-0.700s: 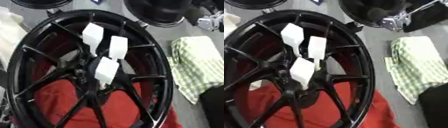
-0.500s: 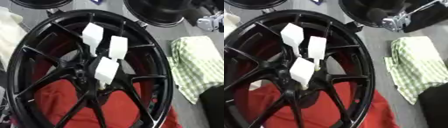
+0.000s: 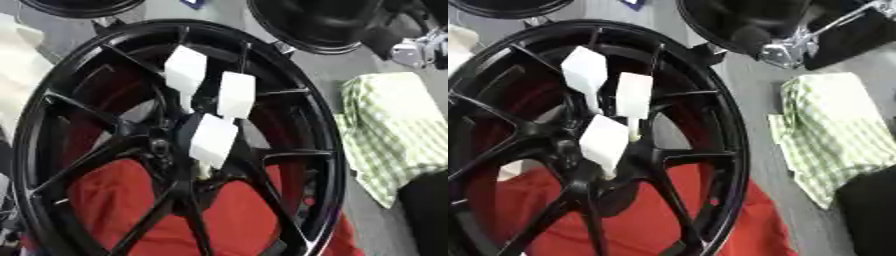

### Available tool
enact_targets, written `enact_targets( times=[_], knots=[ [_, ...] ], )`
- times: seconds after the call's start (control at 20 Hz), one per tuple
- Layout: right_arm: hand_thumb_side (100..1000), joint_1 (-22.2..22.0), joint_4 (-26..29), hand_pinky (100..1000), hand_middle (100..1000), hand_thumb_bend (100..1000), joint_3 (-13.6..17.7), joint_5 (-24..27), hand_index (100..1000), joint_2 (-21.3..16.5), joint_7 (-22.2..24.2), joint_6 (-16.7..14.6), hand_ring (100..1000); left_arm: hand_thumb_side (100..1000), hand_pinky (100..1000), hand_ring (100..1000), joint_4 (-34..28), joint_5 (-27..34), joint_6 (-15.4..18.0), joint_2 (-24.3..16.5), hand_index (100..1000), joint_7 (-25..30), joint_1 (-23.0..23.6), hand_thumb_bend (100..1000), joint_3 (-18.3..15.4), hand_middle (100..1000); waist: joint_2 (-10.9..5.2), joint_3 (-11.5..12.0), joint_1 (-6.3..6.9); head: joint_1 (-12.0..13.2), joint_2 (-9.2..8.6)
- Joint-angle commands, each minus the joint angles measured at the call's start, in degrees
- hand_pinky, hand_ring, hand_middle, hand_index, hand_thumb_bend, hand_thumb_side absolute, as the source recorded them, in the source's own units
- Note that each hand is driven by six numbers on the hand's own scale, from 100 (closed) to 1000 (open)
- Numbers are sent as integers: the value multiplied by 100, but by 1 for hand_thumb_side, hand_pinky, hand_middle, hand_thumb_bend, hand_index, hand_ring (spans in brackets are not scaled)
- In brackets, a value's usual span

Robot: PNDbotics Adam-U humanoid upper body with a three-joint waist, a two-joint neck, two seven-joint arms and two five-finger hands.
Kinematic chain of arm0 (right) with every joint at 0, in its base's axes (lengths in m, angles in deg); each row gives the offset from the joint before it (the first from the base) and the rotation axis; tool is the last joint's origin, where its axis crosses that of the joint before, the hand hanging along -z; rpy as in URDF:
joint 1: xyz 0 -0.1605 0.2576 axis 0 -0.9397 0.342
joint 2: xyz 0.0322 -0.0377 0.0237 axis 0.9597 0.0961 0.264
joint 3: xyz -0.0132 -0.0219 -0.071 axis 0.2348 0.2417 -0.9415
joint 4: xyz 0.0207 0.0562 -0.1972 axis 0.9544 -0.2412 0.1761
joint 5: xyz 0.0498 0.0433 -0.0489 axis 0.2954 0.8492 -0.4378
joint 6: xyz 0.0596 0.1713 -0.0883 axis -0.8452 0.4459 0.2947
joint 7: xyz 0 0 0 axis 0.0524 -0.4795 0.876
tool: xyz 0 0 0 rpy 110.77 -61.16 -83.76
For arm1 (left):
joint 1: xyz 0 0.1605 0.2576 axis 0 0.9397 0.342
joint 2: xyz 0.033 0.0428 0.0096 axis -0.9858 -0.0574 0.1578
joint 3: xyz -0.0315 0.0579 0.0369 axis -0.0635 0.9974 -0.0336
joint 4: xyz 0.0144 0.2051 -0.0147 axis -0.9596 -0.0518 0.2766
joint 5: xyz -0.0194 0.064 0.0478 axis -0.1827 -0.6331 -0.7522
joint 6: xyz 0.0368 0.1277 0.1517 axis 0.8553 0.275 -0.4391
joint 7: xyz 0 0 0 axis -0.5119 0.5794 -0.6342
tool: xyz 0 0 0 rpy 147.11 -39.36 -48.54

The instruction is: Pull the pin out of the wheel hub.

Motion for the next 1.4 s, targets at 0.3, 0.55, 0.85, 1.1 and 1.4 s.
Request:
enact_targets(
  times=[0.3,0.55,0.85,1.1,1.4],
  knots=[
    [116,228,66,850,694,269,-185,-116,785,-90,252,-373,812,837,688,561,-87,31,-2,-77,668,15,-46,100,-31,543,-241,25,19,-139,-112],
    [126,345,66,845,702,281,-378,-141,793,-23,444,-480,812,837,688,562,-87,44,-4,-83,668,29,-63,100,-19,543,-269,48,3,-205,-151],
    [159,493,66,833,702,350,-544,-249,794,88,517,-277,806,837,688,562,-87,51,-9,-83,668,37,-68,100,-12,541,-281,75,-26,-235,-183],
    [166,585,66,829,700,334,-759,-333,800,196,547,-168,802,838,688,562,-87,52,-12,-77,668,41,-79,100,-9,540,-272,101,-53,-246,-191],
    [172,776,66,806,704,326,-956,-235,804,367,803,-135,771,840,688,562,-87,56,-18,-69,667,46,-85,100,-4,540,-273,122,-73,-275,-201]
  ],
)
